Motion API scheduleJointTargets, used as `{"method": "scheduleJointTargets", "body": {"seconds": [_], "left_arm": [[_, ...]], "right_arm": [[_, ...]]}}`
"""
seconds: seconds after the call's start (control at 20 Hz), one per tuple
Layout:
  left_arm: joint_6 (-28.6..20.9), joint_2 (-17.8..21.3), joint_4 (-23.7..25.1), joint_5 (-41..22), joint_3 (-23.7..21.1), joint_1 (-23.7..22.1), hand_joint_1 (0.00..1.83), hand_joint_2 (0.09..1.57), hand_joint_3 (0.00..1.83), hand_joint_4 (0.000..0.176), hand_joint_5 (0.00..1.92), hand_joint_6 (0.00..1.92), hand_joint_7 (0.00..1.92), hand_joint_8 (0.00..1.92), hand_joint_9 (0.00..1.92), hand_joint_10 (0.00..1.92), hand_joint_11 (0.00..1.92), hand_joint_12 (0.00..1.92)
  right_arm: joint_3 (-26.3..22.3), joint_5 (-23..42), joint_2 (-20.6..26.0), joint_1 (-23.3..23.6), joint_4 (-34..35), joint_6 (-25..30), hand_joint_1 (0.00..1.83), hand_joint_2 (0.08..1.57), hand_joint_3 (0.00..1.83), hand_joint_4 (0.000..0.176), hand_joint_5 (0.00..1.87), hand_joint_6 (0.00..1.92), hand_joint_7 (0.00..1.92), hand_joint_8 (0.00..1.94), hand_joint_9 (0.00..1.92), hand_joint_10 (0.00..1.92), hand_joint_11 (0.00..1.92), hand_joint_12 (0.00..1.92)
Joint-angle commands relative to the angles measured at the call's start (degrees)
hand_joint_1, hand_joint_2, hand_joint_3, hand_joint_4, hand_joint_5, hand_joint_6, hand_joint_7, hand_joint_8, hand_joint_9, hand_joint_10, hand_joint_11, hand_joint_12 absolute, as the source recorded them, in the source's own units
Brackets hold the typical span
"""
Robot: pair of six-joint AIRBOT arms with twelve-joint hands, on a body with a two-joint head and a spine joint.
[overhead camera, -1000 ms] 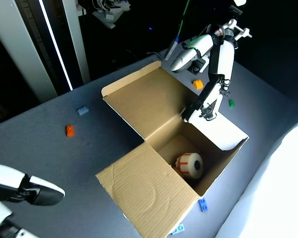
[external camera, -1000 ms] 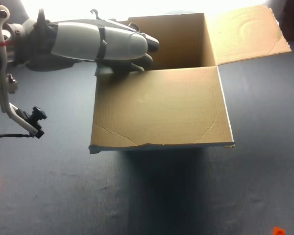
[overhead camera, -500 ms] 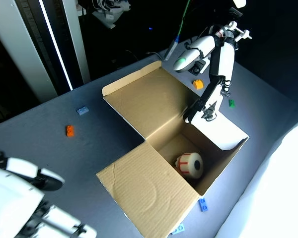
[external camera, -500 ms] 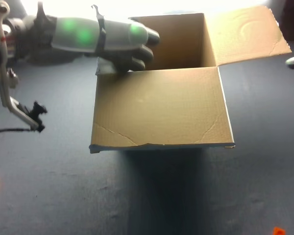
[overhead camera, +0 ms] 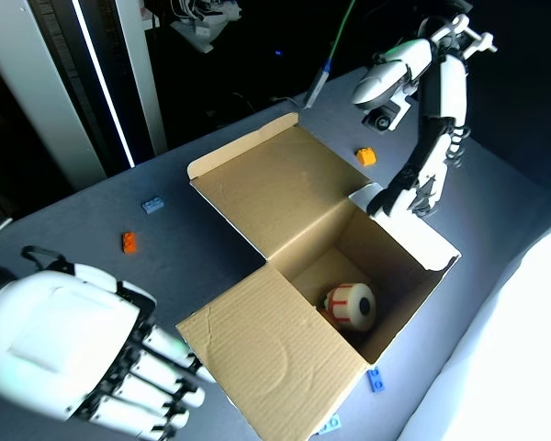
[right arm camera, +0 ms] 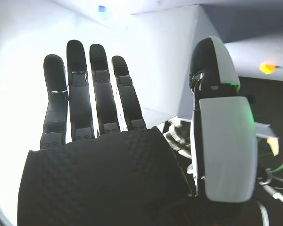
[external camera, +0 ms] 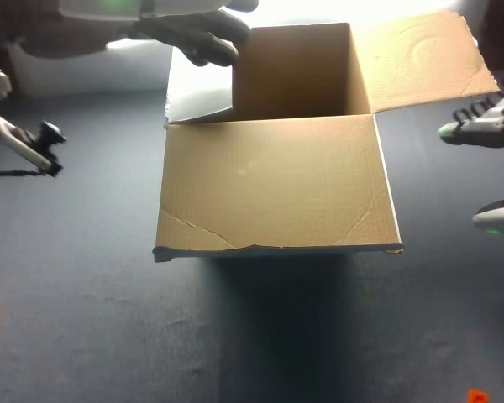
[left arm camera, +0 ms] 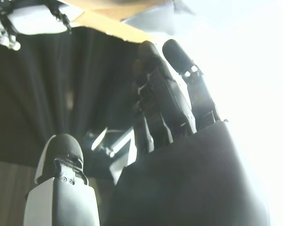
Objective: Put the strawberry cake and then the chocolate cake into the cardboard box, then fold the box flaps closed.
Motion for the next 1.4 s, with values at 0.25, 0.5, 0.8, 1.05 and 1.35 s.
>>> {"method": "scheduleJointTargets", "body": {"seconds": [0.25, 0.5, 0.8, 1.05, 1.35], "left_arm": [[-12.98, 3.06, 12.86, -0.04, 2.42, -3.89, 0.26, 1.13, 0.00, 0.000, 0.45, 0.01, 0.64, 0.01, 0.71, 0.01, 0.21, 1.18], [-18.01, 6.58, 17.15, 0.44, 1.98, -1.45, 0.25, 1.14, 0.00, 0.000, 0.47, 0.00, 0.62, 0.00, 0.69, 0.00, 0.23, 1.15], [-21.20, 11.40, 17.56, 2.88, -0.55, 3.67, 0.39, 1.12, 0.00, 0.000, 0.49, 0.01, 0.66, 0.01, 0.75, 0.02, 0.31, 1.14], [-23.22, 13.82, 17.57, 2.95, -3.37, 7.86, 0.39, 1.11, 0.00, 0.000, 0.49, 0.00, 0.63, 0.00, 0.74, 0.00, 0.29, 1.18], [-25.33, 15.68, 16.45, 3.01, -6.54, 13.47, 0.40, 1.11, 0.00, 0.000, 0.49, 0.00, 0.63, 0.00, 0.75, 0.00, 0.31, 1.14]], "right_arm": [[0.32, 6.27, -0.83, 4.26, 2.44, -1.35, 0.50, 1.07, 0.00, 0.000, 0.35, 0.02, 0.46, 0.02, 0.39, 0.33, 0.00, 1.40], [0.35, 5.65, -1.11, 7.64, 2.43, -1.57, 0.49, 1.08, 0.00, 0.000, 0.32, 0.01, 0.46, 0.01, 0.39, 0.33, 0.00, 1.48], [0.34, 4.36, -1.85, 11.82, 2.43, -1.50, 0.48, 1.06, 0.00, 0.000, 0.32, 0.01, 0.44, 0.00, 0.38, 0.33, 0.00, 1.46], [0.24, 1.83, -1.94, 15.05, 2.43, -0.97, 0.48, 1.08, 0.00, 0.000, 0.31, 0.00, 0.43, 0.00, 0.38, 0.31, 0.00, 1.43], [0.09, 1.47, -1.87, 16.05, 2.43, 0.06, 0.46, 1.09, 0.00, 0.000, 0.29, 0.00, 0.41, 0.00, 0.38, 0.30, 0.00, 1.43]]}}
